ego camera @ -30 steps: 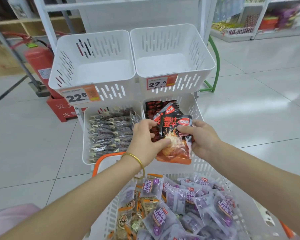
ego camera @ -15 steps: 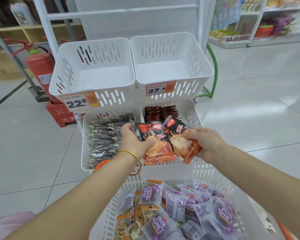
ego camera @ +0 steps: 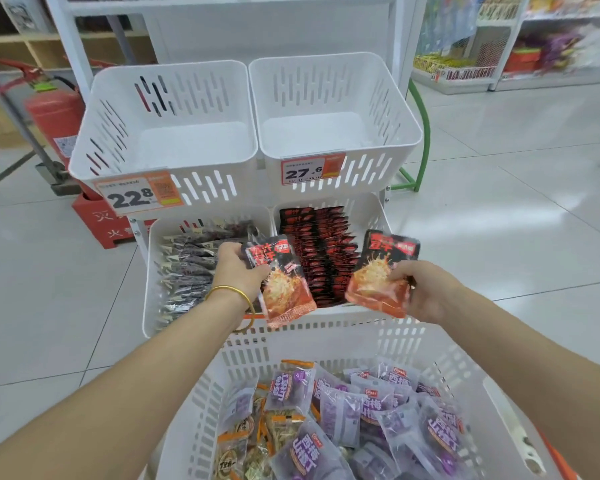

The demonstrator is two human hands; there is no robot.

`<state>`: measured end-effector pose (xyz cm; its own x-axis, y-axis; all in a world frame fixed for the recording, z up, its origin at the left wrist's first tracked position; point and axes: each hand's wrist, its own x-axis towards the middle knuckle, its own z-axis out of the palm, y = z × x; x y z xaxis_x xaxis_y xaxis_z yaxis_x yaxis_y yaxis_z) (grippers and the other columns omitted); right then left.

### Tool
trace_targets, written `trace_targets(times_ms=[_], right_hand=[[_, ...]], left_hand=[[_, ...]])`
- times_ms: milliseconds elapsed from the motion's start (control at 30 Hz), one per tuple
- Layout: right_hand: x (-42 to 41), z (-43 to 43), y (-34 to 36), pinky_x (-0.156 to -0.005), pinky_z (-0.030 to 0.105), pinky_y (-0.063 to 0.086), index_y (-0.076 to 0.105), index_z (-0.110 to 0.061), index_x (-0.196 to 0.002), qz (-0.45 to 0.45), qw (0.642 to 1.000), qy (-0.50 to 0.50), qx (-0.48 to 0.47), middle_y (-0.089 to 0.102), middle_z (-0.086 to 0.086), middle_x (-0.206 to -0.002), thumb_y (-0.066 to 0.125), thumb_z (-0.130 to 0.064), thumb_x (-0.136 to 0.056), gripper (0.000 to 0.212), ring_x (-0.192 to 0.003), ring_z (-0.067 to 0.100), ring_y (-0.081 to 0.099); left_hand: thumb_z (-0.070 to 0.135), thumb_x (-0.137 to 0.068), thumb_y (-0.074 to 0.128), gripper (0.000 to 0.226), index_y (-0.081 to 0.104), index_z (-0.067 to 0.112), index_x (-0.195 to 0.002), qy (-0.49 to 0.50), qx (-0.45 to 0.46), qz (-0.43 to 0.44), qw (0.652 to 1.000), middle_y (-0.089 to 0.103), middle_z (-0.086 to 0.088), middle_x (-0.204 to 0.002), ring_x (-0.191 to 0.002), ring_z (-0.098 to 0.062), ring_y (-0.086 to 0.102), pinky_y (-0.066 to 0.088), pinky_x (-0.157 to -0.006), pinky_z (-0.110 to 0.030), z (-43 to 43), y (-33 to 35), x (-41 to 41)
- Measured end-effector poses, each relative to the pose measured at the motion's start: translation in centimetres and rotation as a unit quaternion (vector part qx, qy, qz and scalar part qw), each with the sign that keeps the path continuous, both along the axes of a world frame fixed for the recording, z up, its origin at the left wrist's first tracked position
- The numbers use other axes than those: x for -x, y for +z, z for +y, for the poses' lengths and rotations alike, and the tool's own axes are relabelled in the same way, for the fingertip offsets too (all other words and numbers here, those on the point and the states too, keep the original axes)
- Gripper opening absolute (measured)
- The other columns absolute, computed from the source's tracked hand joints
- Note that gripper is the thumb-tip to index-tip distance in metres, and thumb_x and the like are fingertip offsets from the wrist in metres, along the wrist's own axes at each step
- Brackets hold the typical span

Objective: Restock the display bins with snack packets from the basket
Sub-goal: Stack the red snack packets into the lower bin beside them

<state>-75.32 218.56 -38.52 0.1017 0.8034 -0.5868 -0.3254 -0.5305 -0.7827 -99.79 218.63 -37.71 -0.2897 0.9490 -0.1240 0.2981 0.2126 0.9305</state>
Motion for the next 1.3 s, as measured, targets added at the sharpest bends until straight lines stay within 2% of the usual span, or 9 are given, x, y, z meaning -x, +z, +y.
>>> trace_targets(times_ms=[133, 300, 567, 700, 833, 933, 1067, 1200, 1300], right_hand=[[-0.2, 1.6, -2.0, -0.051, 0.040, 0.057, 0.054, -0.008, -0.097, 0.047, 0.999, -0.011, 0.008, 0.064, 0.013, -0.089, 0.055, -0.010, -0.091, 0.007, -0.074, 0.030, 0.066], [-0.7, 4.2, -4.0, -0.051, 0.034, 0.057, 0.054, -0.011, -0.102, -0.020, 0.995, -0.078, -0.064, 0.062, 0.009, -0.086, 0.058, 0.003, -0.087, 0.021, -0.070, 0.023, 0.062], [-1.7, 6.5, -4.4, -0.060, 0.022, 0.045, 0.056, -0.021, -0.089, -0.064, 0.984, -0.096, -0.138, 0.063, -0.001, -0.088, 0.058, 0.003, -0.087, 0.024, -0.076, 0.010, 0.060], [-1.5, 6.7, -5.2, -0.061, 0.022, 0.045, 0.055, -0.015, -0.106, -0.074, 0.983, -0.093, -0.137, 0.063, 0.000, -0.093, 0.059, 0.003, -0.087, 0.026, -0.081, 0.010, 0.060], [-1.4, 7.0, -5.6, -0.062, 0.022, 0.045, 0.053, -0.014, -0.108, -0.078, 0.983, -0.080, -0.143, 0.062, -0.001, -0.093, 0.060, 0.004, -0.086, 0.029, -0.082, 0.011, 0.060], [-1.1, 7.4, -6.0, -0.062, 0.021, 0.048, 0.053, -0.012, -0.105, -0.106, 0.981, -0.054, -0.155, 0.062, 0.002, -0.092, 0.061, 0.007, -0.084, 0.029, -0.082, 0.014, 0.060], [-0.9, 8.0, -6.5, -0.051, 0.012, 0.046, 0.056, -0.014, -0.093, -0.196, 0.964, 0.024, -0.180, 0.060, -0.001, -0.079, 0.065, 0.009, -0.081, 0.028, -0.070, 0.010, 0.057], [-1.5, 8.8, -7.4, -0.065, 0.025, 0.049, 0.059, -0.019, -0.083, -0.281, 0.935, 0.103, -0.192, 0.063, 0.010, -0.077, 0.067, 0.007, -0.080, 0.027, -0.070, 0.021, 0.059], [-1.7, 9.3, -8.5, -0.077, 0.034, 0.051, 0.061, -0.018, -0.081, -0.314, 0.917, 0.144, -0.199, 0.065, 0.019, -0.080, 0.069, 0.006, -0.078, 0.025, -0.075, 0.029, 0.062]], left_hand=[[-0.004, -0.079, 0.067, 0.044, 0.040, 0.014, -0.110, -0.009, -0.020, 0.062, 0.998, 0.050, -0.005, -0.094, -0.067, -0.028, 0.059, 0.056, -0.062, -0.048, 1.7, -0.5, 0.5], [-0.001, -0.076, 0.067, 0.035, 0.051, 0.022, -0.097, -0.082, -0.104, 0.179, 0.975, 0.052, 0.010, -0.078, -0.073, -0.018, 0.052, 0.047, -0.066, -0.029, 4.5, -2.5, 0.2], [-0.004, -0.081, 0.062, 0.029, 0.052, 0.021, -0.091, -0.158, -0.134, 0.188, 0.960, 0.052, 0.010, -0.081, -0.073, -0.006, 0.048, 0.034, -0.063, -0.003, 6.4, -6.4, -0.9], [-0.003, -0.084, 0.060, 0.027, 0.051, 0.022, -0.089, -0.194, -0.131, 0.208, 0.950, 0.052, 0.012, -0.083, -0.080, -0.012, 0.051, 0.036, -0.064, -0.006, 6.8, -7.5, -1.5], [-0.001, -0.088, 0.055, 0.021, 0.050, 0.019, -0.089, -0.212, -0.116, 0.271, 0.932, 0.052, 0.004, -0.083, -0.075, -0.015, 0.048, 0.038, -0.067, -0.024, 6.8, -8.9, -1.6], [0.007, -0.090, 0.056, 0.014, 0.054, 0.020, -0.094, -0.217, -0.100, 0.363, 0.901, 0.056, 0.003, -0.086, -0.081, -0.021, 0.054, 0.046, -0.072, -0.034, 7.2, -9.8, -1.6], [0.006, -0.091, 0.052, 0.023, 0.055, 0.022, -0.107, -0.250, -0.086, 0.522, 0.811, 0.062, 0.001, -0.099, -0.100, -0.023, 0.054, 0.037, -0.086, -0.034, 8.3, -10.2, -2.5], [0.027, -0.096, 0.050, 0.017, 0.053, 0.025, -0.113, -0.284, -0.112, 0.565, 0.767, 0.057, 0.005, -0.108, -0.106, -0.021, 0.048, 0.033, -0.088, -0.033, 9.1, -9.9, -4.0], [0.020, -0.098, 0.046, 0.013, 0.055, 0.023, -0.107, -0.293, -0.106, 0.596, 0.740, 0.058, 0.004, -0.104, -0.103, -0.021, 0.049, 0.032, -0.086, -0.032, 9.4, -10.5, -4.6]])
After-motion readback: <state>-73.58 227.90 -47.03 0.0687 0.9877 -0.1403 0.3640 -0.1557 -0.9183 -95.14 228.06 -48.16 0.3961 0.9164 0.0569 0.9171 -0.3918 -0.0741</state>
